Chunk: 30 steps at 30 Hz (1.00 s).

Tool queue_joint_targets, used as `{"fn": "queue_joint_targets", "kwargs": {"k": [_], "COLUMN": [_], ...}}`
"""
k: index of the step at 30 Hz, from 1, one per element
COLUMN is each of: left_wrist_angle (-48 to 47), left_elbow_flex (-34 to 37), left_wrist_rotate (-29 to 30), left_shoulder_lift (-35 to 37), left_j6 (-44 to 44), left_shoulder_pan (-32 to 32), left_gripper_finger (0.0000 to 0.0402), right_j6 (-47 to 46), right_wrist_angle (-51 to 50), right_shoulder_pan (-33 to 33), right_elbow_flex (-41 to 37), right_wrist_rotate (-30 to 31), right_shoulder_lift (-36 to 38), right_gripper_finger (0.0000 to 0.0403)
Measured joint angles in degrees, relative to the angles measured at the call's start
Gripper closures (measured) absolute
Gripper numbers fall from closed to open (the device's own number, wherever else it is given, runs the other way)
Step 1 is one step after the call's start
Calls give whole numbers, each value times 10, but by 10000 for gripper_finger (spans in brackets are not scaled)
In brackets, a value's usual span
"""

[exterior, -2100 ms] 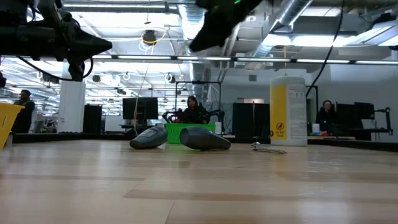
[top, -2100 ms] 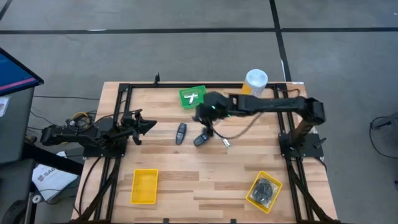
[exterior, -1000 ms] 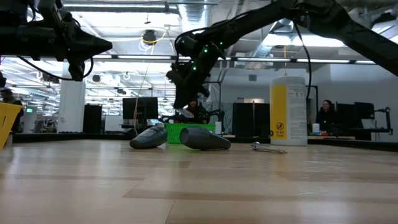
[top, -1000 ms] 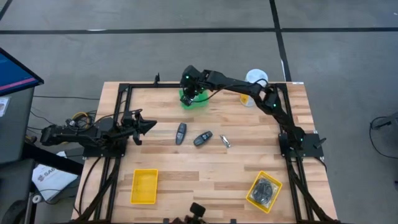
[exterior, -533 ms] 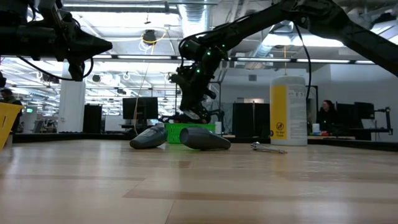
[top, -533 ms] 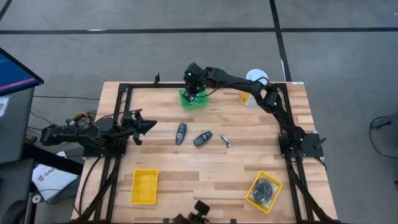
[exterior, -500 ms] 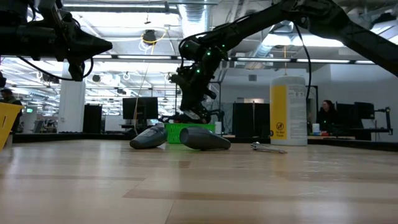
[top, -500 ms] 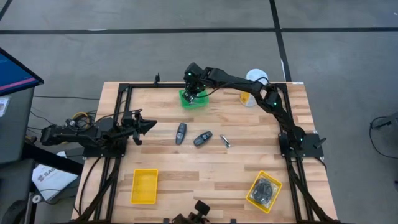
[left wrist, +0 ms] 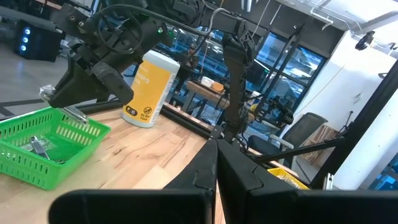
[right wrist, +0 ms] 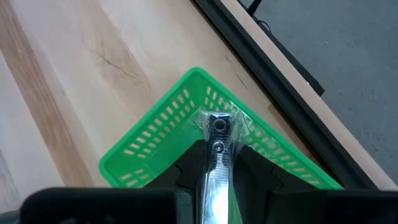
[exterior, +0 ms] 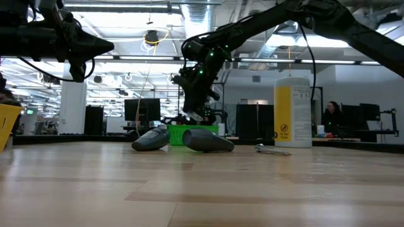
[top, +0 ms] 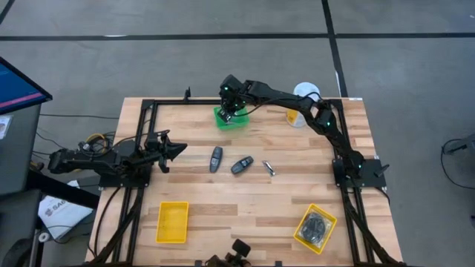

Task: Pick & Place Travel size toiletries
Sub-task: Put the silver nail cutter into the green bin

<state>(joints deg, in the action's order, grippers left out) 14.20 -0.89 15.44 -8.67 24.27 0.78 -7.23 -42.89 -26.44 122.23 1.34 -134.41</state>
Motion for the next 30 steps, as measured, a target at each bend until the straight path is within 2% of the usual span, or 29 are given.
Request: {"fn": "queue_joint_targets", "kwargs": {"k": [8,17,21,25,30], "left_wrist_angle": [0,0,0,1,1], "left_elbow_flex": [0,0,0,0,0], "left_wrist_rotate": [0,-2,-2,-4,-4], "left_shoulder_lift": [0,0,0,0,0], "left_j6": [0,1,2,2,1], "left_shoulder_pan": [0,0,0,0,0], "left_gripper_finger": [401,401,401,401,401], "right_j6": [-3,0,37,71,44], "right_wrist_angle": [-2,-5,-67,-169,-325], "right_shoulder_pan": [0,0,4,18,47], "right_elbow_flex": [0,2,44,83,80], "right_wrist_rotate": [0,0,-22,-35,-39], "right_shoulder_lift": [0,1,28,104,184], "right_gripper_finger": [325,231,217,221,227]}}
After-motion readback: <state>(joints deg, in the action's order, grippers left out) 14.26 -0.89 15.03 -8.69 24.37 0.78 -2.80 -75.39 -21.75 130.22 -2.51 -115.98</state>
